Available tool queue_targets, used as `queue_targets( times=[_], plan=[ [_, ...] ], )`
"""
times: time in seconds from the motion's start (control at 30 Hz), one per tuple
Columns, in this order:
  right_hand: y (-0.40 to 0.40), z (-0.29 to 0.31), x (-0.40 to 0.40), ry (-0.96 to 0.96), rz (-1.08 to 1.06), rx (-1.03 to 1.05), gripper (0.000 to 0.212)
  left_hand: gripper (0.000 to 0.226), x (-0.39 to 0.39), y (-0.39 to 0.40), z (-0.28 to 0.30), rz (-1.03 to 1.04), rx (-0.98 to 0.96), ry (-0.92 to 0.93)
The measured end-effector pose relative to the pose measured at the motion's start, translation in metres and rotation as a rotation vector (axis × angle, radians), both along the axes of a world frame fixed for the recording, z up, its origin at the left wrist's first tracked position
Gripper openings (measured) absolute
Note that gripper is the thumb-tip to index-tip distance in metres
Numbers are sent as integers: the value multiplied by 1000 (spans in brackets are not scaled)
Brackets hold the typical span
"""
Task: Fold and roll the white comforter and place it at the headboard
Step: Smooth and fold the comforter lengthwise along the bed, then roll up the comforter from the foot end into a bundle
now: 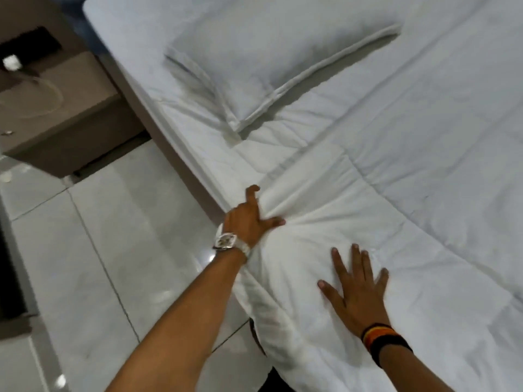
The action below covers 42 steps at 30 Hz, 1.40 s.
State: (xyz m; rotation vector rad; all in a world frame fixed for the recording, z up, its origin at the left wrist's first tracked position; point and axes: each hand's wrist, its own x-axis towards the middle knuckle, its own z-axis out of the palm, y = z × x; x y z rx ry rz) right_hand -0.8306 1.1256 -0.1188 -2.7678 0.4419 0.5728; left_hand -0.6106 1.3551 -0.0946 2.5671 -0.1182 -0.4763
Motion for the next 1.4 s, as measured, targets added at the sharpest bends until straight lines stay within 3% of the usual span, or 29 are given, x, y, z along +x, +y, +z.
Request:
queue_targets(
  times=[0.13,0.23,0.33,0.43,0.53,0.67,0.8,1.1,1.2,1.27,1.4],
  plan=[
    [4,13,-53,26,-176,-26,81,126,21,38,17,27,97,38],
    [8,16,-99,95,-367,-12,82,133,17,33,23,0,68,165],
    [18,21,-142,-34,-715,37,85,133,6,31,25,-19,-8,258],
    [19,23,-181,-180,-1146,92,106,126,-1,32,22,-15,-46,188],
    [18,24,-213,-163,-1484,181,127,125,-8,30,16,-62,-35,167],
    [1,11,-231,-383,-1762,477,156,130,10,28,8,-21,-81,225],
    [-15,5,-247,-382,-1844,501,162,134,31,23,-4,-26,-95,192],
    [23,18,-231,-572,-1728,294,60,122,11,23,-3,-174,-147,128],
    [48,33,-226,-550,-1665,102,56,109,10,27,14,-239,-180,75],
    [68,39,-244,-563,-1696,100,58,104,18,44,25,-236,-181,36],
    [128,24,-295,-471,-1742,187,73,122,26,115,26,-188,-133,91]
  ],
)
